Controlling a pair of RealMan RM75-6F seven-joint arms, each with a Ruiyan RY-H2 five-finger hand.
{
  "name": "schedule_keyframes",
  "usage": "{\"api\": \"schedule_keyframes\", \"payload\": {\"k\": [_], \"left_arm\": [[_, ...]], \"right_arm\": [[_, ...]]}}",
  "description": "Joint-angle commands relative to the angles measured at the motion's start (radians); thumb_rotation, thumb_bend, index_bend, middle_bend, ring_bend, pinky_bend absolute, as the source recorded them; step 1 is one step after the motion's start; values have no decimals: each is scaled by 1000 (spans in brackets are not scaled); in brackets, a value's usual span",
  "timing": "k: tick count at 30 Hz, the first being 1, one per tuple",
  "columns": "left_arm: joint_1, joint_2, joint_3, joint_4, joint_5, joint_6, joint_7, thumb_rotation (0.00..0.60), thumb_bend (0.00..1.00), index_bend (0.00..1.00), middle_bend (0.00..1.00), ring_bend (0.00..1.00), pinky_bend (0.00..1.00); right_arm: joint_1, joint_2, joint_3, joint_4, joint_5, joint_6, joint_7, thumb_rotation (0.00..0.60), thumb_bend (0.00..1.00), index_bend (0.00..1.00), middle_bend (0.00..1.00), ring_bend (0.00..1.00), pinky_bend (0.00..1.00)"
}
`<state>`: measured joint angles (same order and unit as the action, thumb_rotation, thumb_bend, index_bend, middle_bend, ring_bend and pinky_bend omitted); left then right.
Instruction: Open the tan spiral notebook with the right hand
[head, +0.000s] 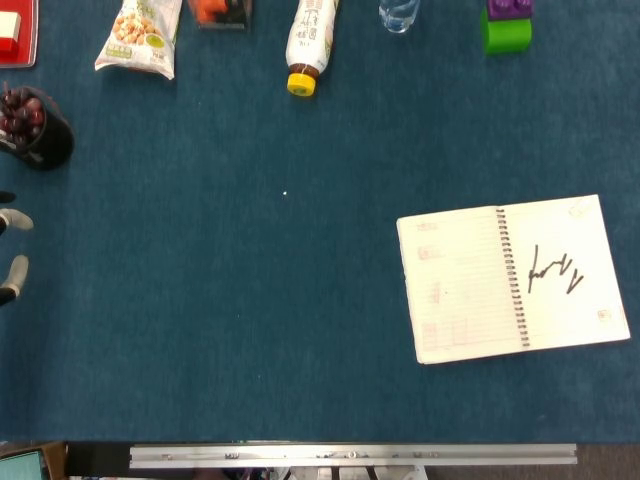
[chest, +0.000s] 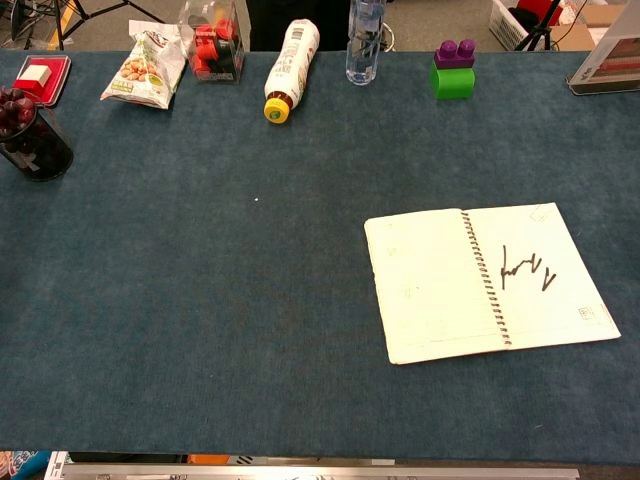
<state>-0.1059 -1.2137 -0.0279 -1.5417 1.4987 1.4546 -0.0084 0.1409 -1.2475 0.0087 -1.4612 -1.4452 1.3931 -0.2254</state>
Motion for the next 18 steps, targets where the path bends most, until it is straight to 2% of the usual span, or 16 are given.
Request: {"api": "schedule_keyframes", "payload": {"k": [1, 18], "left_arm": [[-3, 1, -2, 1, -11, -11, -4, 600, 321, 403, 249, 249, 308], [-6, -2, 6, 1, -17, -29, 17, 600, 322, 406, 249, 249, 308]], "right_arm": [[1, 3, 4, 1, 9, -12, 8, 600, 328, 484, 263, 120, 173], [-4, 20, 8, -15, 5, -25, 31, 600, 328, 484, 263, 121, 173]]}}
